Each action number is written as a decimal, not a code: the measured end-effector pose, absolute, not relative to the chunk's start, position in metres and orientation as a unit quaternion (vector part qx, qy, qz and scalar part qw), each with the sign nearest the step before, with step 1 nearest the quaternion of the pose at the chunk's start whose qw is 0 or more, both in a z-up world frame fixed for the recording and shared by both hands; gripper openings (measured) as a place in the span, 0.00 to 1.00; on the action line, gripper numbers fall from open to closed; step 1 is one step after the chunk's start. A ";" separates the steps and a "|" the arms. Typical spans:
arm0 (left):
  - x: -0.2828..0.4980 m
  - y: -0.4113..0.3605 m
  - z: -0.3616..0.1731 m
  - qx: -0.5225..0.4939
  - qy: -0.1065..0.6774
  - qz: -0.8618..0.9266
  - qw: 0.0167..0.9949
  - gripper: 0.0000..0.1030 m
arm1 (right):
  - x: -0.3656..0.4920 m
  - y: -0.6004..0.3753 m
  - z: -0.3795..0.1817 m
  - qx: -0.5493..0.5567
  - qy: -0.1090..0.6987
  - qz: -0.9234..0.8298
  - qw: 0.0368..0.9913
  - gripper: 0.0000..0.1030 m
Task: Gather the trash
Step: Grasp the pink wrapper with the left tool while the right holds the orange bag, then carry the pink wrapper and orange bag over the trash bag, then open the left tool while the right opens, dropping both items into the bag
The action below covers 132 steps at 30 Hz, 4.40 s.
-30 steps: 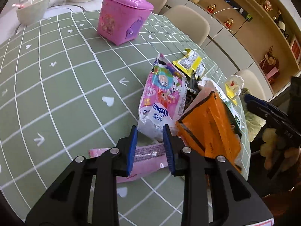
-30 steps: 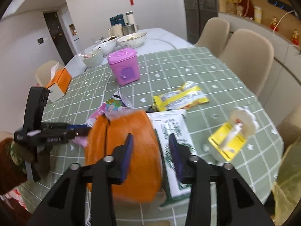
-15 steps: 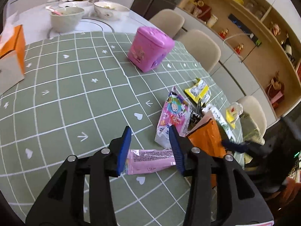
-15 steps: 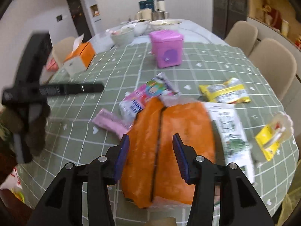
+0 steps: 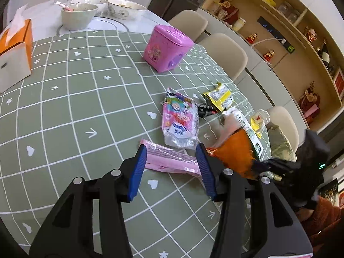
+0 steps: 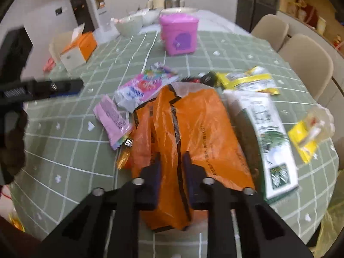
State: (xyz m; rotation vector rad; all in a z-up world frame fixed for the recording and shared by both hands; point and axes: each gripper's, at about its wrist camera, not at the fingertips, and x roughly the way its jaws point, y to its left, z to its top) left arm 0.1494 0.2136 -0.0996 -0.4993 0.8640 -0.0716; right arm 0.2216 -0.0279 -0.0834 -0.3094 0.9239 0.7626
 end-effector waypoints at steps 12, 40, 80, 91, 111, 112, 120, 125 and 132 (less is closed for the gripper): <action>0.143 0.190 -0.123 -0.274 0.475 -0.035 0.836 0.48 | 0.219 -0.103 -0.009 -0.062 0.362 0.287 0.885 0.06; 0.173 0.145 -0.103 -0.201 0.457 -0.038 0.866 0.11 | 0.196 -0.144 -0.029 -0.056 0.379 0.237 0.893 0.06; 0.210 -0.006 0.015 -0.121 0.360 -0.145 0.914 0.12 | 0.215 -0.275 0.050 0.001 0.282 0.234 0.930 0.06; 0.312 -0.161 0.031 -0.094 0.346 -0.242 0.902 0.12 | 0.259 -0.413 0.066 0.003 0.242 0.137 0.961 0.06; 0.418 -0.377 -0.081 -0.016 0.465 -0.321 0.825 0.39 | 0.306 -0.569 0.004 0.075 0.297 0.056 0.950 0.06; 0.417 -0.374 -0.082 -0.021 0.465 -0.316 0.827 0.39 | 0.311 -0.569 0.001 0.078 0.300 0.061 0.949 0.06; 0.407 -0.310 -0.068 -0.078 0.466 -0.253 0.844 0.46 | 0.361 -0.530 -0.017 0.085 0.325 0.138 0.932 0.06; 0.387 -0.271 -0.057 -0.085 0.450 -0.217 0.862 0.51 | 0.408 -0.485 -0.073 0.043 0.428 0.185 0.884 0.06; 0.353 -0.208 -0.051 -0.118 0.425 -0.162 0.883 0.51 | 0.412 -0.472 -0.122 0.029 0.513 0.182 0.839 0.06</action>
